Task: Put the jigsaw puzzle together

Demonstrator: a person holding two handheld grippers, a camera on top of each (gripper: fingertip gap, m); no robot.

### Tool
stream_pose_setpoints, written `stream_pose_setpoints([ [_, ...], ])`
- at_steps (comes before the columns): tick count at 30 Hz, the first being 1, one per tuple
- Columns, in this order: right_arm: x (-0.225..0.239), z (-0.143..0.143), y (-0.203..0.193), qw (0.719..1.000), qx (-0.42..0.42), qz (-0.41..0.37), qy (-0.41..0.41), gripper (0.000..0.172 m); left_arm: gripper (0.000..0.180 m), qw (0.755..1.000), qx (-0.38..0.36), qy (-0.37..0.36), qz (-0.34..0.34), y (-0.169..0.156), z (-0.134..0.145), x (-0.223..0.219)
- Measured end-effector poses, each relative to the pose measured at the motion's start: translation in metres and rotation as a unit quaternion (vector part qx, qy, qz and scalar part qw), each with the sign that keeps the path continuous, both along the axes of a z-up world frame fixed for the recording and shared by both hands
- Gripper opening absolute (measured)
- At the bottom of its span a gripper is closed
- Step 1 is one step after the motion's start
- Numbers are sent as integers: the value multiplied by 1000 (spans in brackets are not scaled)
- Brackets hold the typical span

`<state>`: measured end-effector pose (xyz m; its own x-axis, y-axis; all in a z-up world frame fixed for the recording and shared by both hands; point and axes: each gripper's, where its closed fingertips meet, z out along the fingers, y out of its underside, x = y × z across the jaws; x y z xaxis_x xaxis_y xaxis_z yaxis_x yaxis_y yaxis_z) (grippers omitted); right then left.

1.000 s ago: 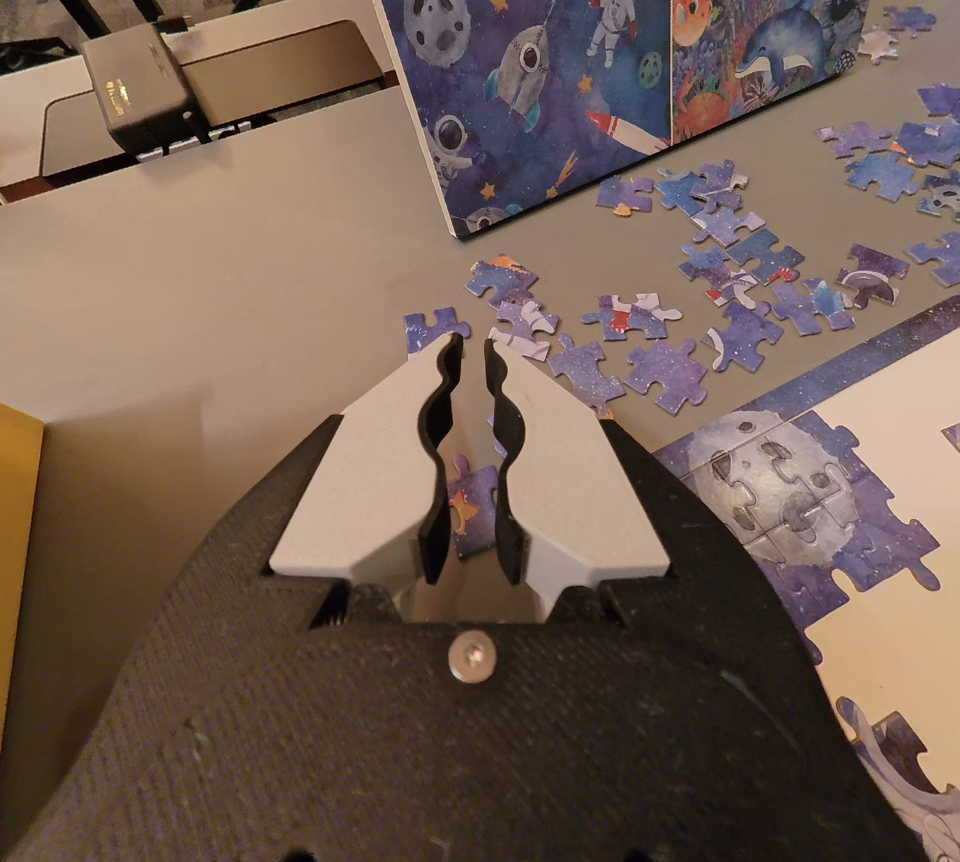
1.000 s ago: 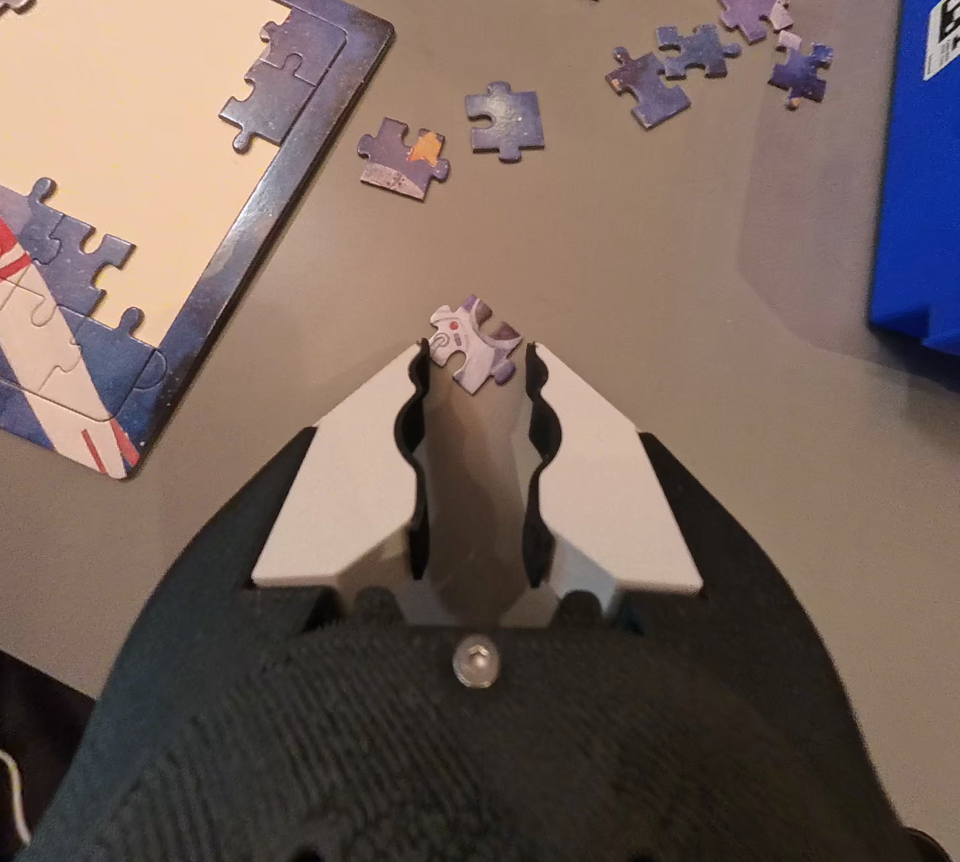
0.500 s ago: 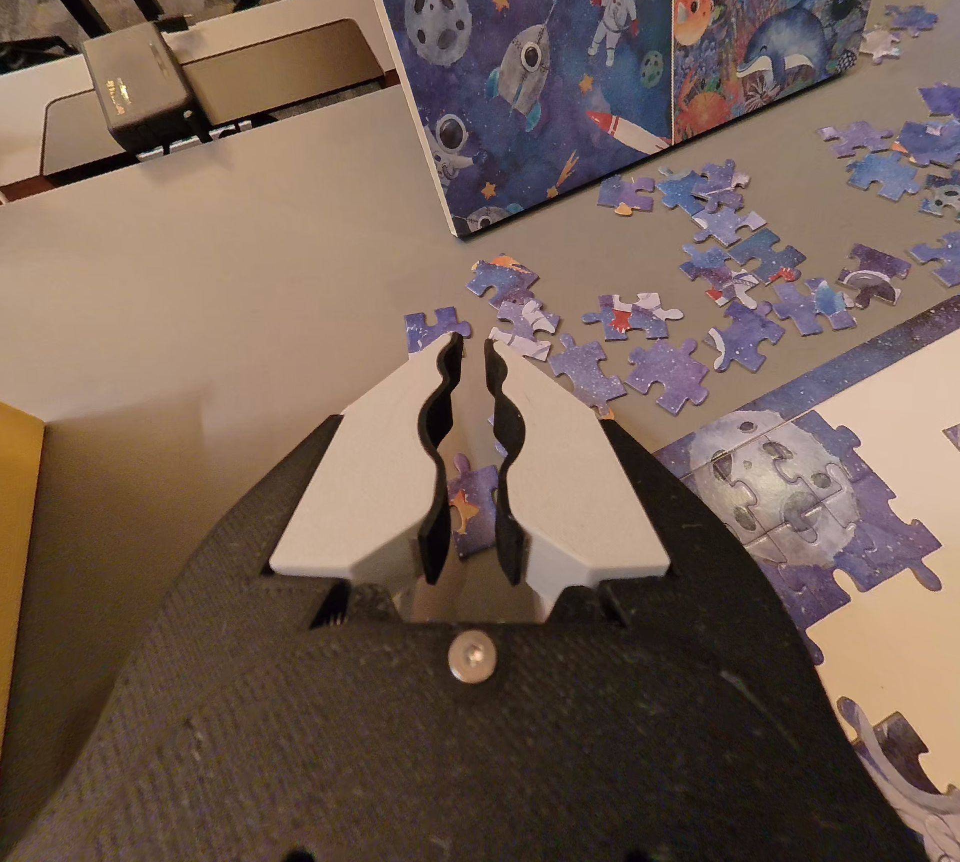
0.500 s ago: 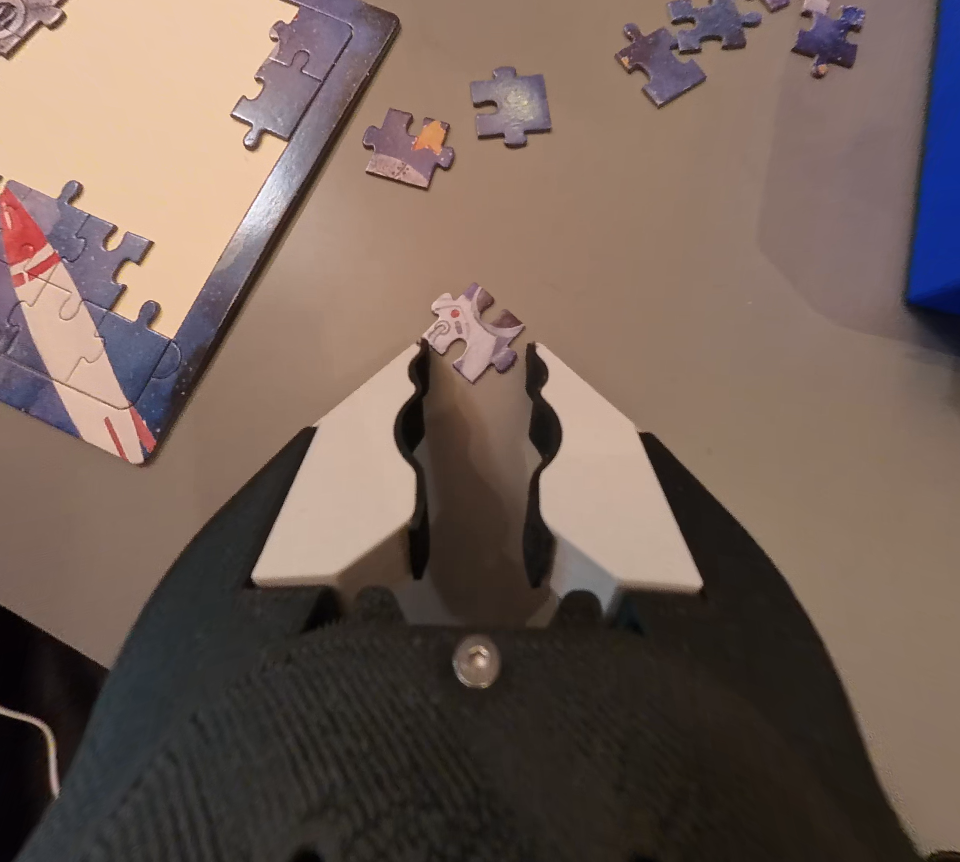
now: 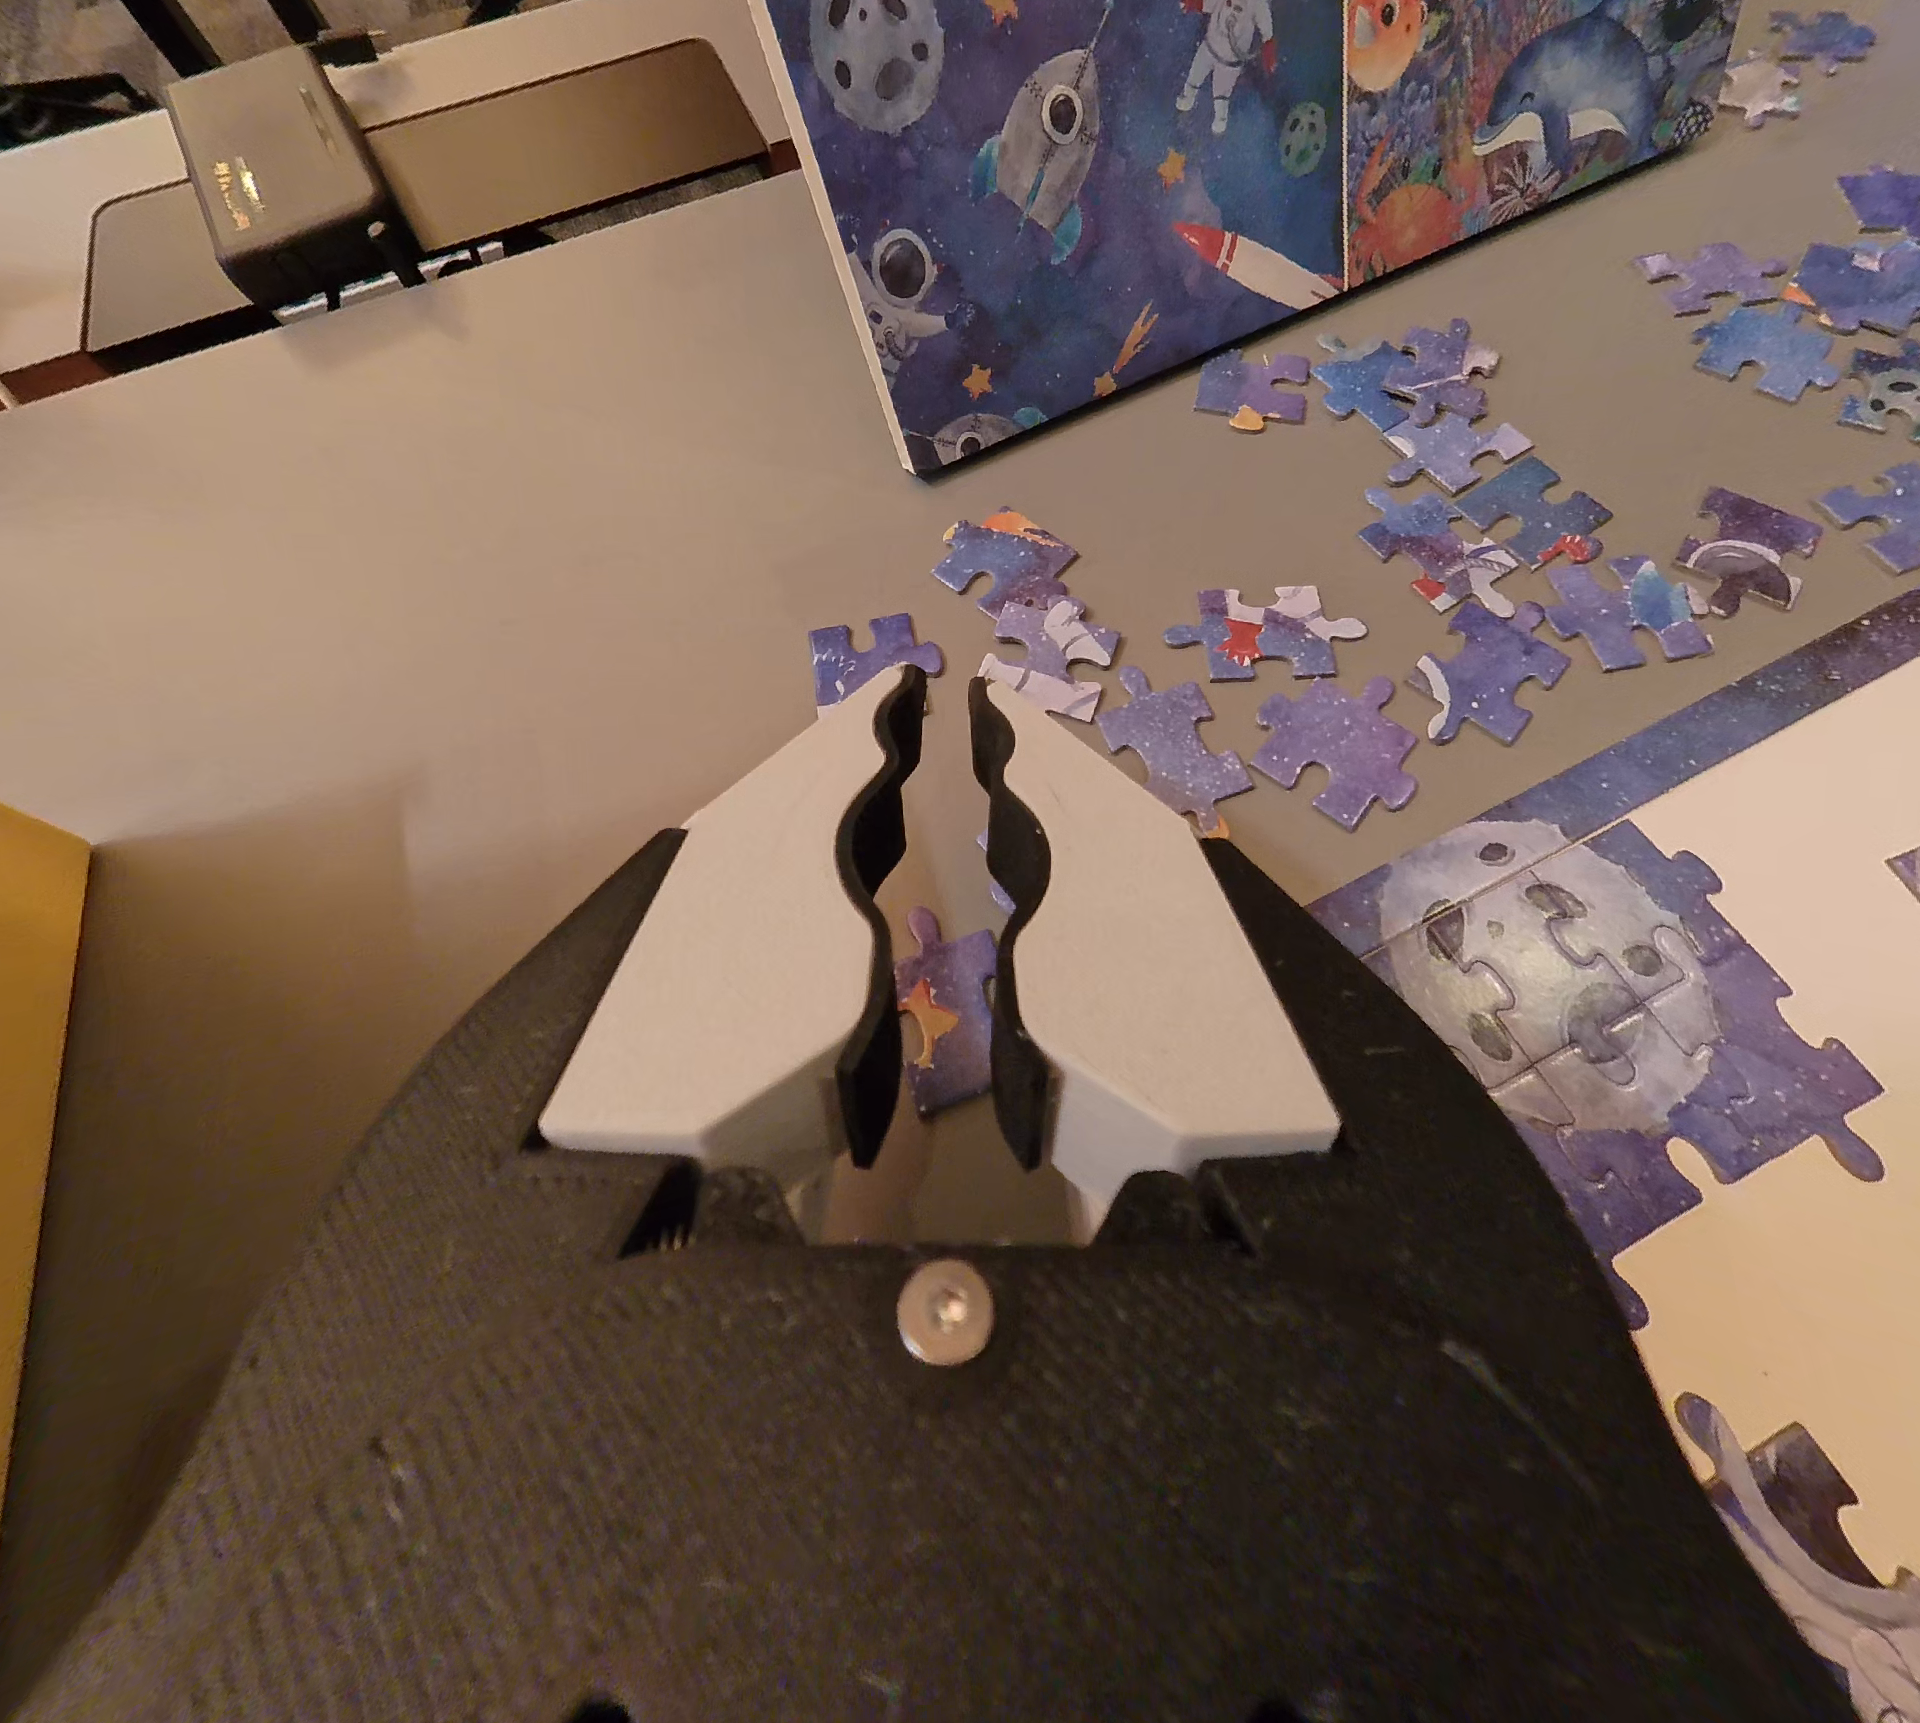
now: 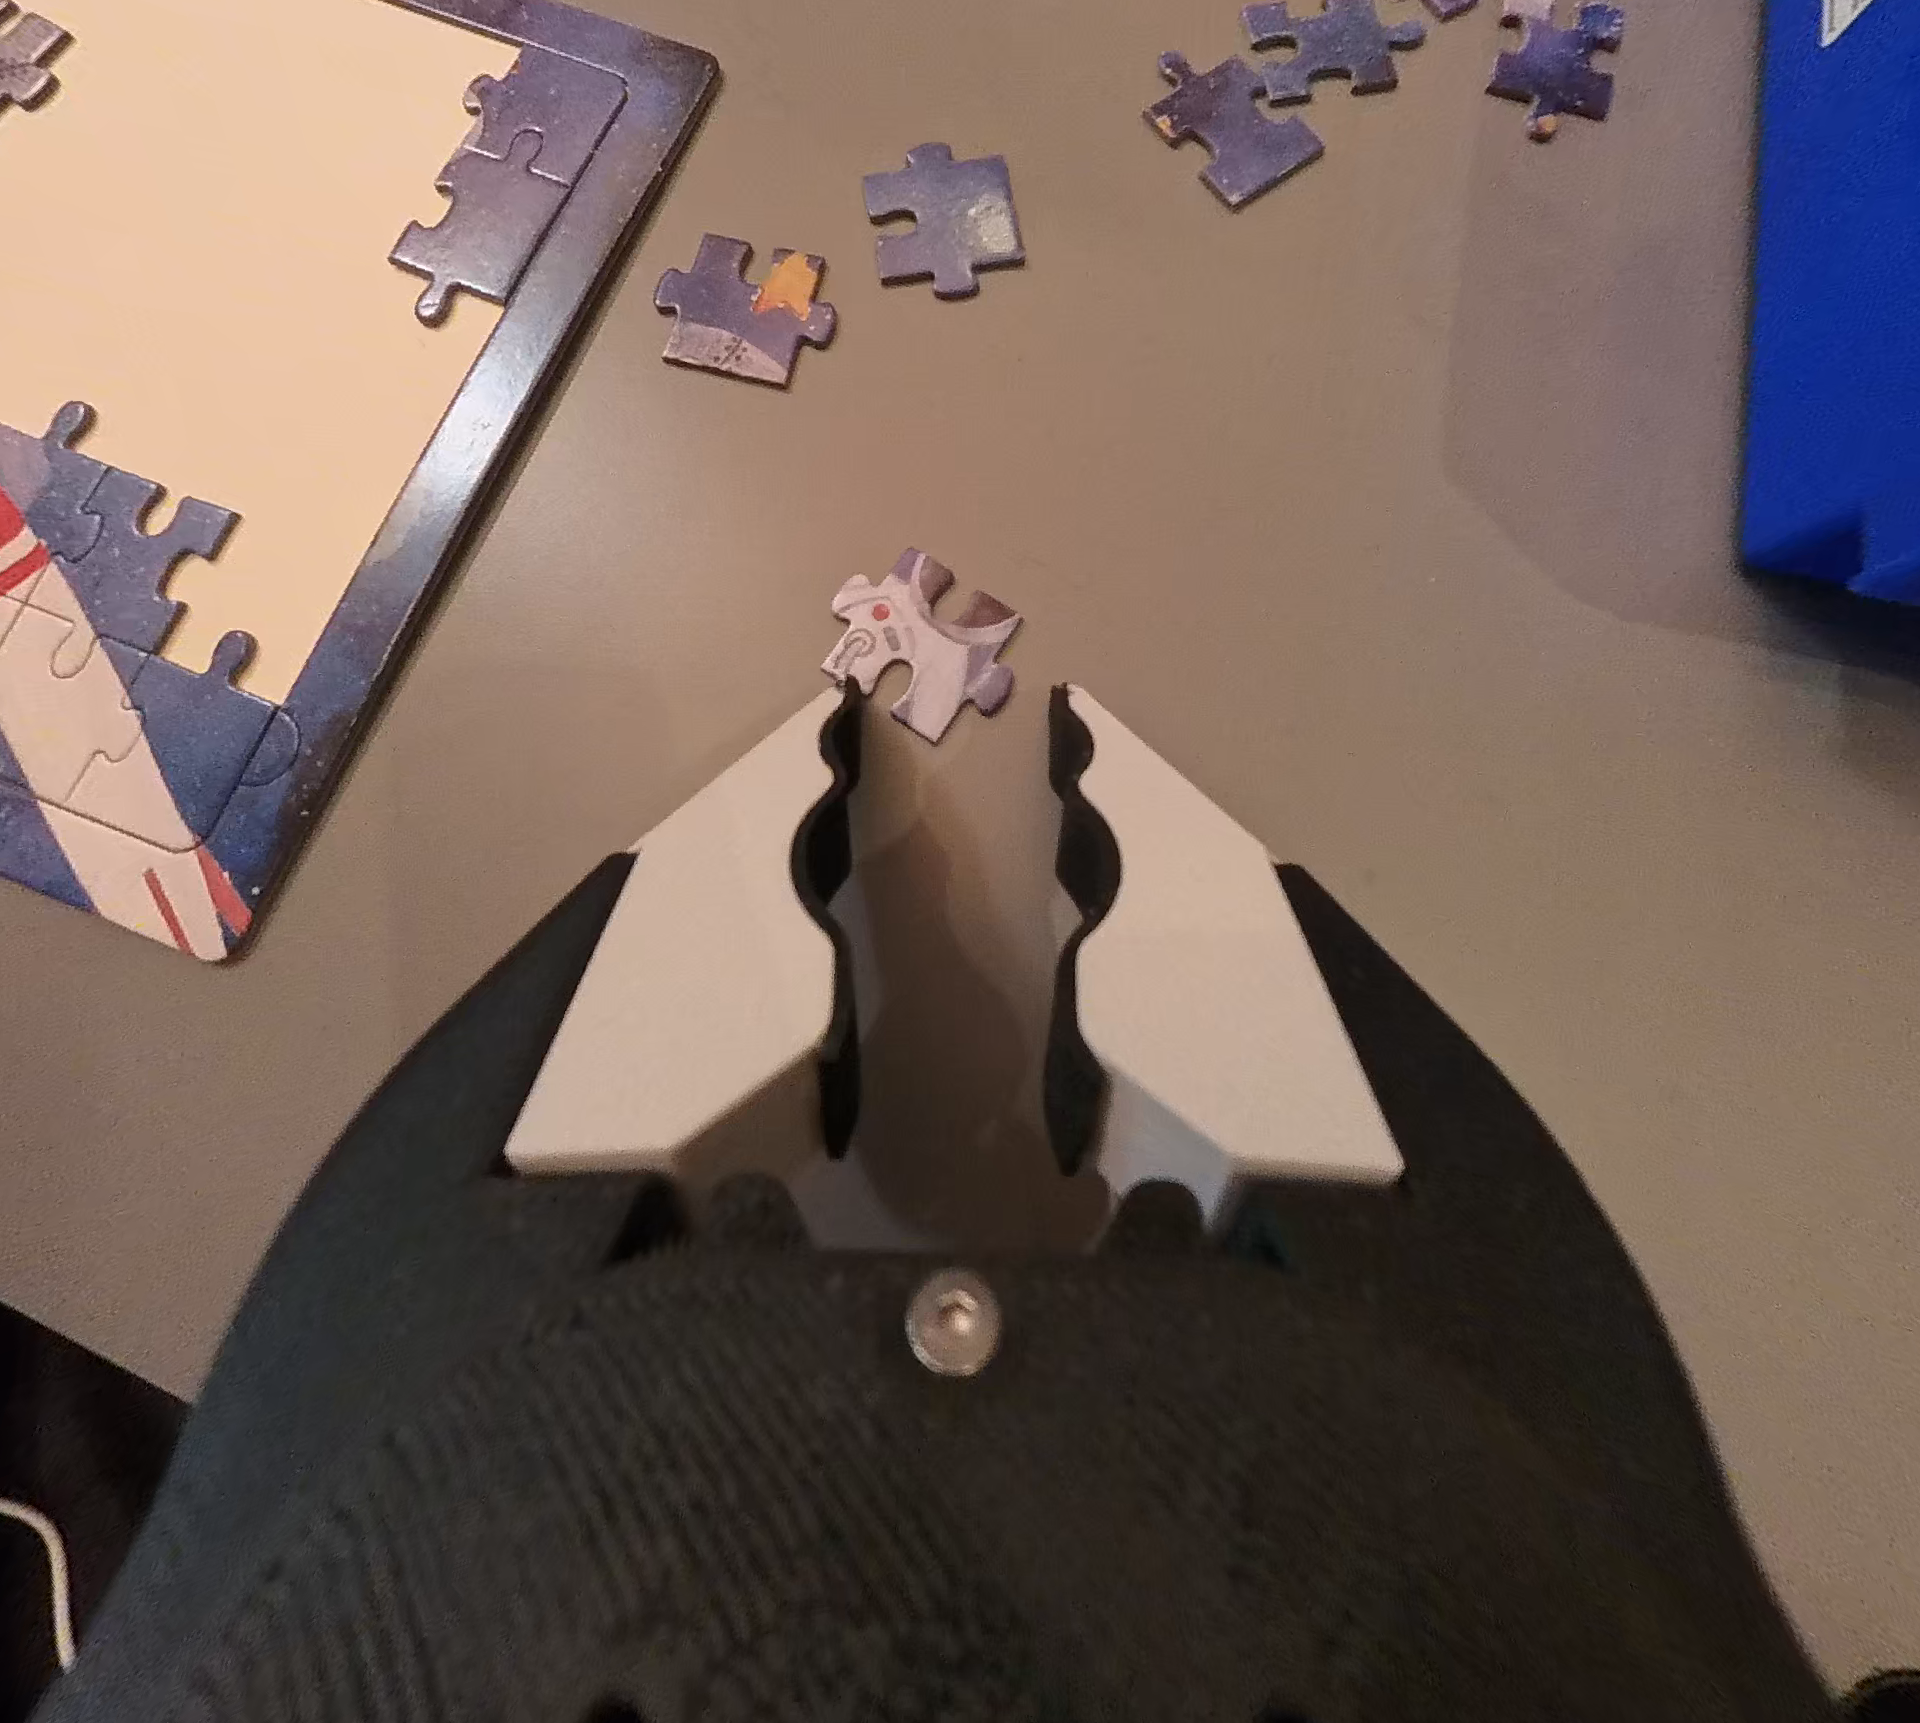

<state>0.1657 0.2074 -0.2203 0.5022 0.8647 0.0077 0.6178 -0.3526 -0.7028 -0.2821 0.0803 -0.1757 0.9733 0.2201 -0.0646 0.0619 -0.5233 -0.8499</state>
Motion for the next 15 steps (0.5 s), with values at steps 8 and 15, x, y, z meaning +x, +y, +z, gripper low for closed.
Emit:
stream_pose_setpoints([
  [8,0,0,-1,1000,-2,1,0,33,7,1000,0,0,0,0,0,0],
  [15,-1,0,-2,1000,-5,4,0,30,7,1000,0,0,0,0,0,0],
])
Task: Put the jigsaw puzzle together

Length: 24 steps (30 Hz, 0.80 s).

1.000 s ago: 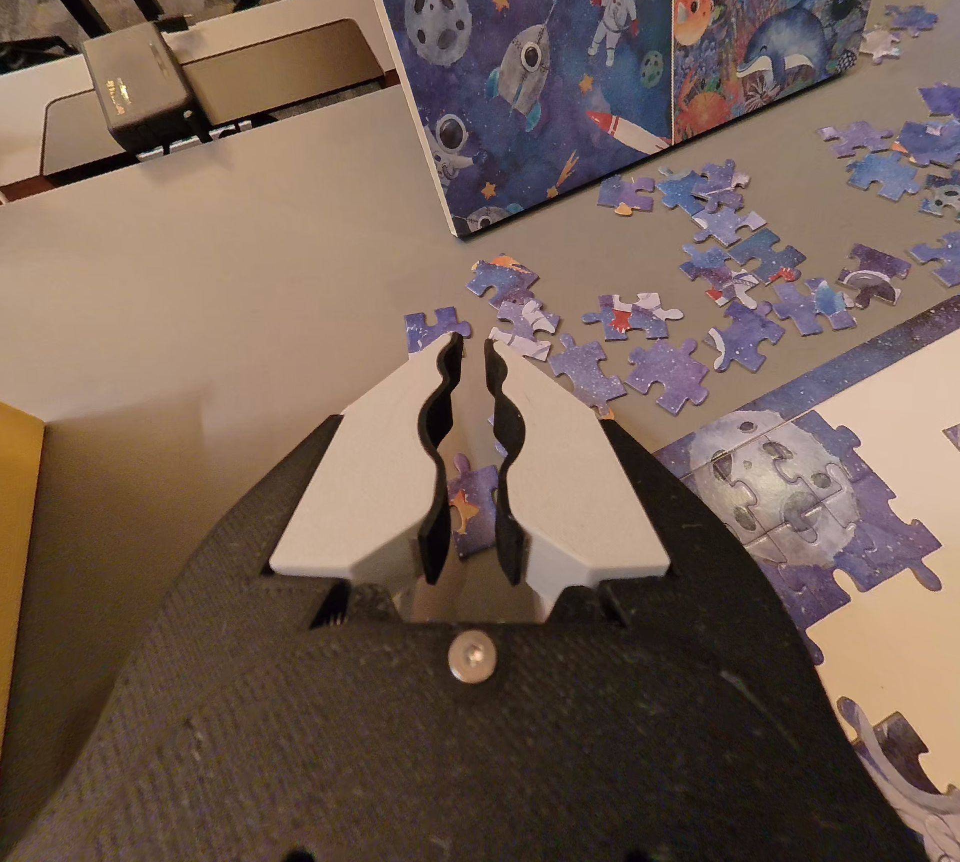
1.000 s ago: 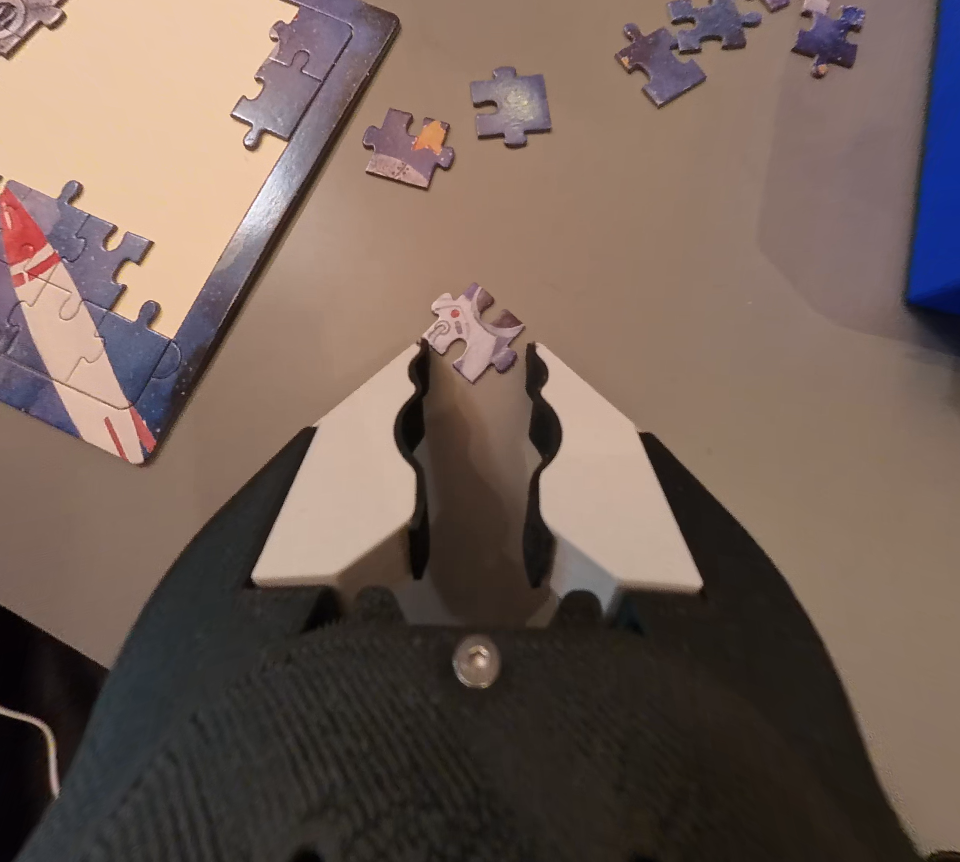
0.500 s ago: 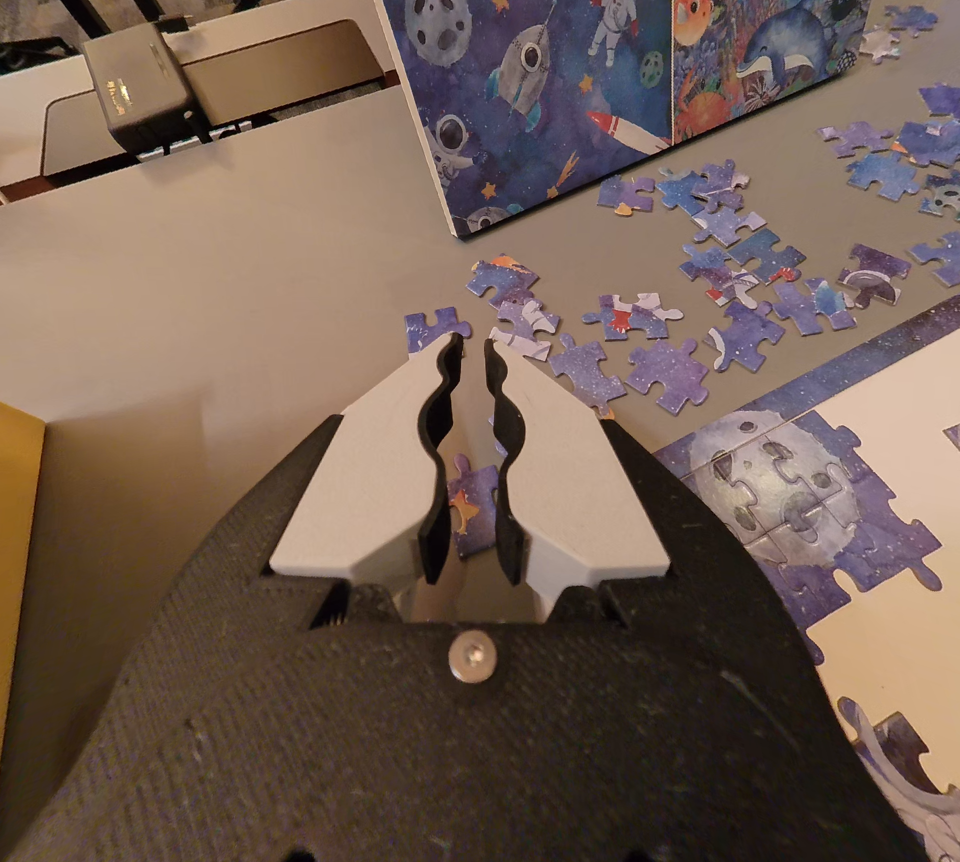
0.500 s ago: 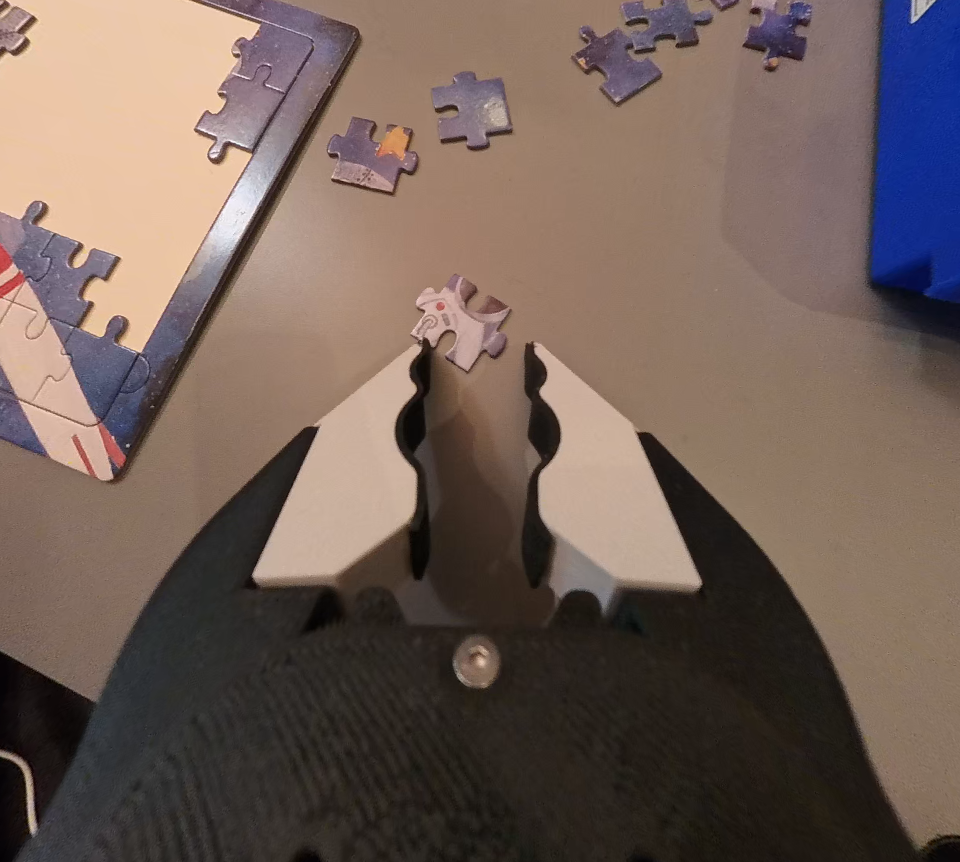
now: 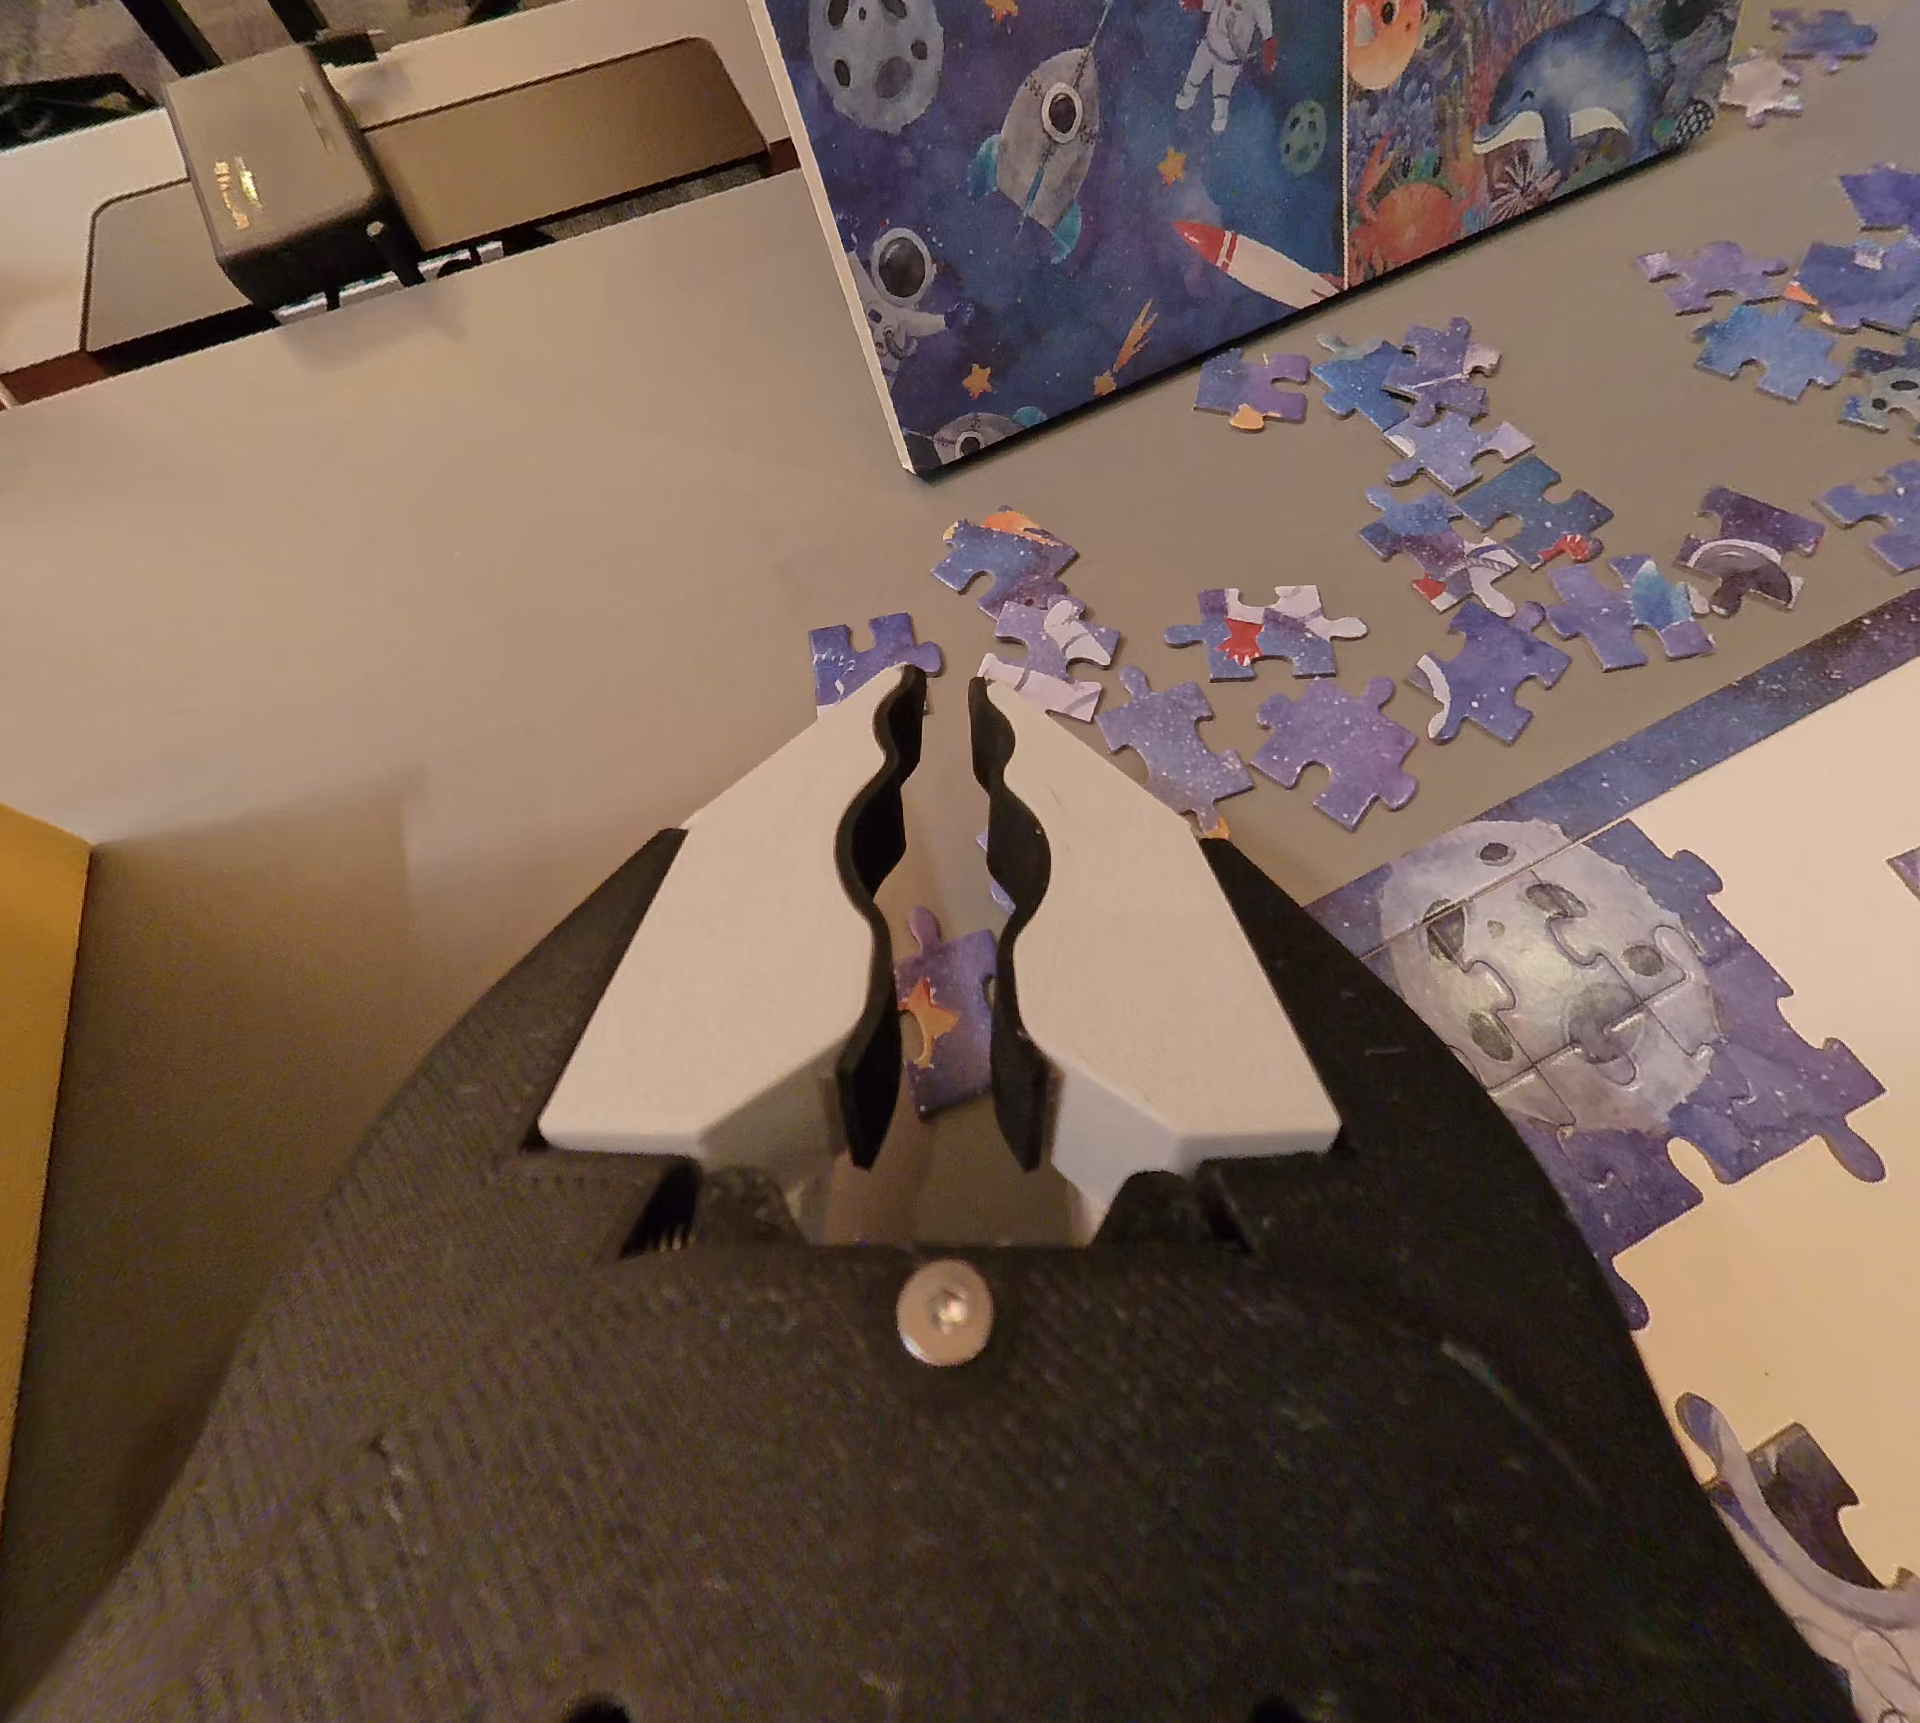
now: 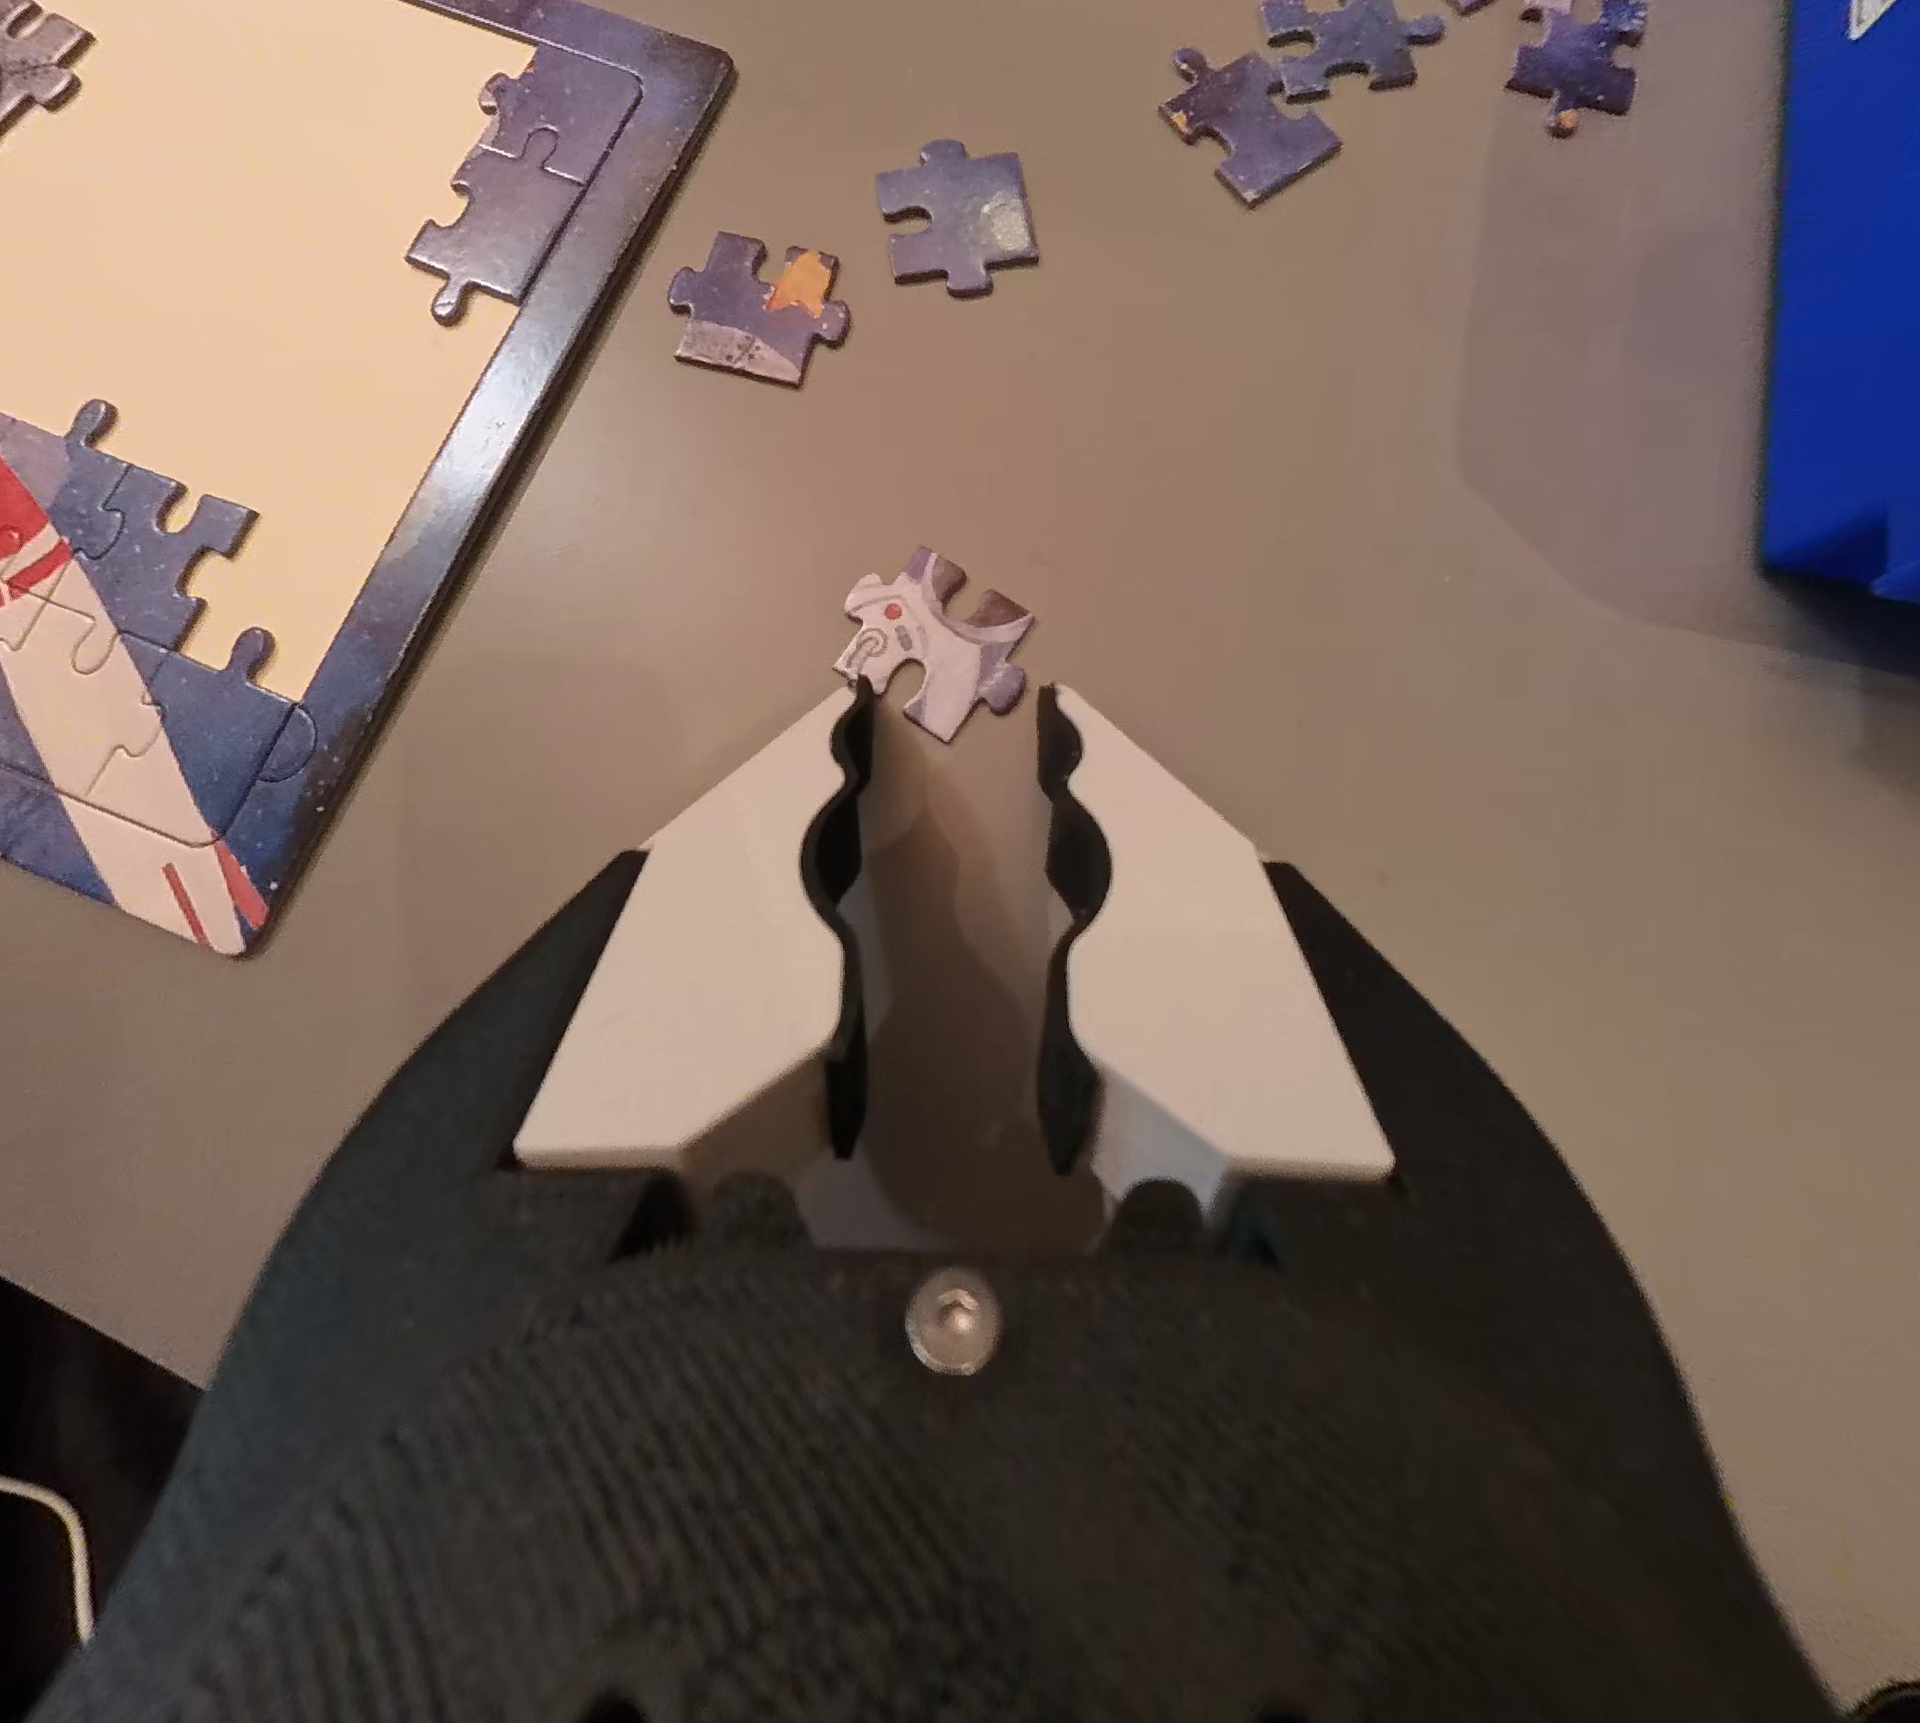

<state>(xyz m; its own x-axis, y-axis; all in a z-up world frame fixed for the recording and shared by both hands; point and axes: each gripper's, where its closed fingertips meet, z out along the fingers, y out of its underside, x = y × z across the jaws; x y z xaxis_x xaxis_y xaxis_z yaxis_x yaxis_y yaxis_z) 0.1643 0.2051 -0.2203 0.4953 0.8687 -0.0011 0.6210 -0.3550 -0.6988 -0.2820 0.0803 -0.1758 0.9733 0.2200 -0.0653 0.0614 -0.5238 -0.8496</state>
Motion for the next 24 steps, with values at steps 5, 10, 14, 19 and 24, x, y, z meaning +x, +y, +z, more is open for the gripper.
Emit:
stream_pose_setpoints([
  [5,-2,0,-4,1000,-5,9,-7,29,7,1000,0,0,0,0,0,0],
  [10,-6,0,-5,1000,-4,10,-5,31,7,1000,0,0,0,0,0,0],
  [14,-12,0,-5,1000,-2,8,-2,39,7,1000,0,0,-1,0,0,0],
  [19,-20,0,-4,1000,5,2,5,38,7,1000,-1,1,-1,0,0,0],
  [24,-24,0,-3,1000,8,-2,12,31,7,1000,0,0,-1,0,0,0],
])
